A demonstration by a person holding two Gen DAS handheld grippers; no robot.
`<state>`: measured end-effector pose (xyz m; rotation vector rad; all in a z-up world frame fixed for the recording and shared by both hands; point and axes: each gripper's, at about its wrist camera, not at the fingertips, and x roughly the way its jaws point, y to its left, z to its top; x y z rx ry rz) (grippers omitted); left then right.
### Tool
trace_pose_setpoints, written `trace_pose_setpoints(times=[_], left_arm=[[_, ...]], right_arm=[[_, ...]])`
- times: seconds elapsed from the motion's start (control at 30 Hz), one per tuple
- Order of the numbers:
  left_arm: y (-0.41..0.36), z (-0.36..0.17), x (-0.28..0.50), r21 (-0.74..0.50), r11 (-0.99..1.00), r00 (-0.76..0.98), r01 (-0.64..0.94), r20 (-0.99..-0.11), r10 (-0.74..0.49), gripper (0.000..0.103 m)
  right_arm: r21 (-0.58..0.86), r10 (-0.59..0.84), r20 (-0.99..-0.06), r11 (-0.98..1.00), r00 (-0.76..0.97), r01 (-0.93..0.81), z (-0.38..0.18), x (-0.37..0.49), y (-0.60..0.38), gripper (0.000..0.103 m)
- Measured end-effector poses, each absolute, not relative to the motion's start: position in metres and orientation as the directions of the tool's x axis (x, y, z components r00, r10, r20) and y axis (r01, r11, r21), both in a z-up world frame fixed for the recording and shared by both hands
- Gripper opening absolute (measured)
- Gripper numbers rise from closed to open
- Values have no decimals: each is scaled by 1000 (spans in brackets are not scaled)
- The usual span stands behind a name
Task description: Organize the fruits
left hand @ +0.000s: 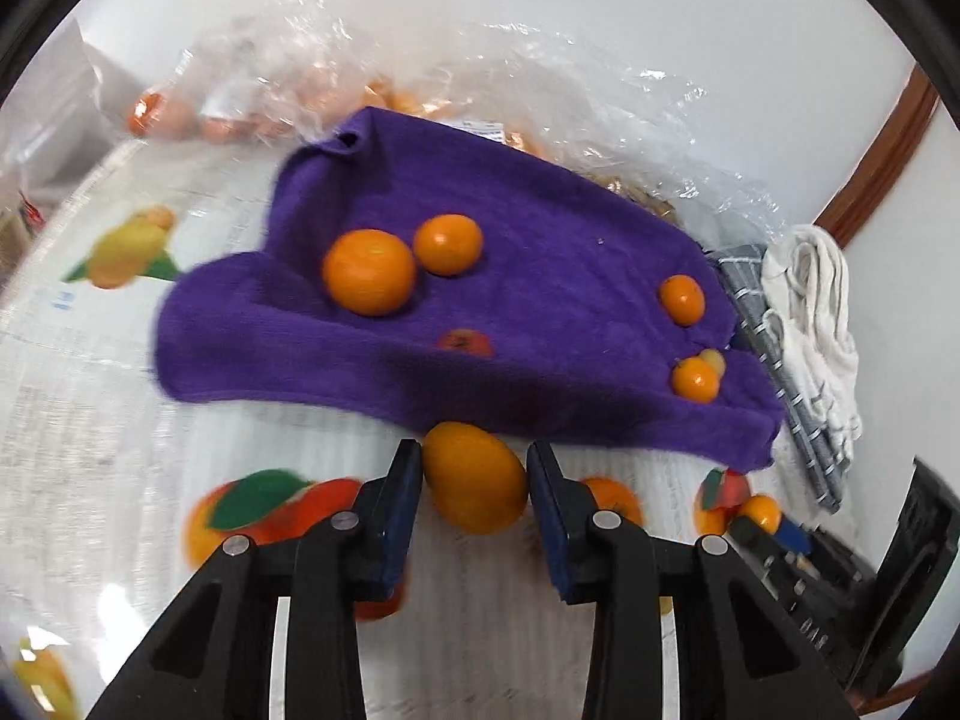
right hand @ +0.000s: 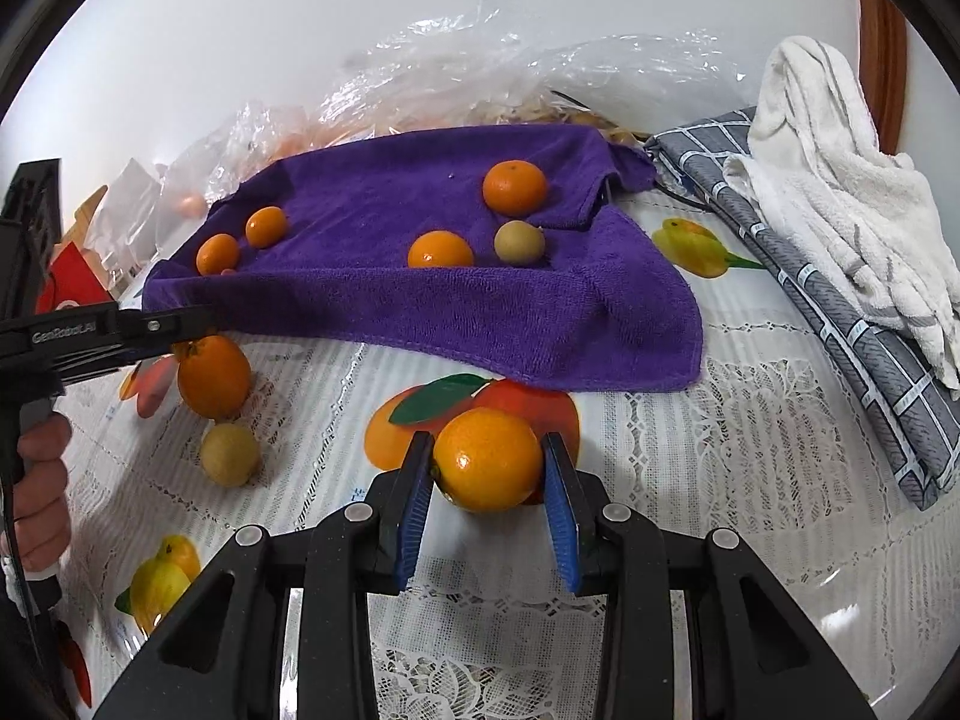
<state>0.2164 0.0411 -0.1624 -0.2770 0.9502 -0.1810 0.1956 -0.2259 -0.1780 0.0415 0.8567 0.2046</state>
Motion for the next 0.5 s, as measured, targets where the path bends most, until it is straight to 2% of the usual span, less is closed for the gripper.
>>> trace_pose_setpoints(times=[0.2, 0.37, 0.5], left_arm=[[44, -160, 198, -83, 996, 596, 41, -798, -91, 34], [40, -165, 190, -28, 997, 626, 71, -777, -66, 35], [46, -175, 188, -66, 995, 618, 68, -780, -94, 35]], right_arm=[[109, 189, -747, 981, 638, -162, -178, 195, -225, 36], [113, 191, -746, 980, 638, -162, -178, 195, -225, 35], [126, 200, -745, 979, 636, -160, -178, 195, -227, 36]])
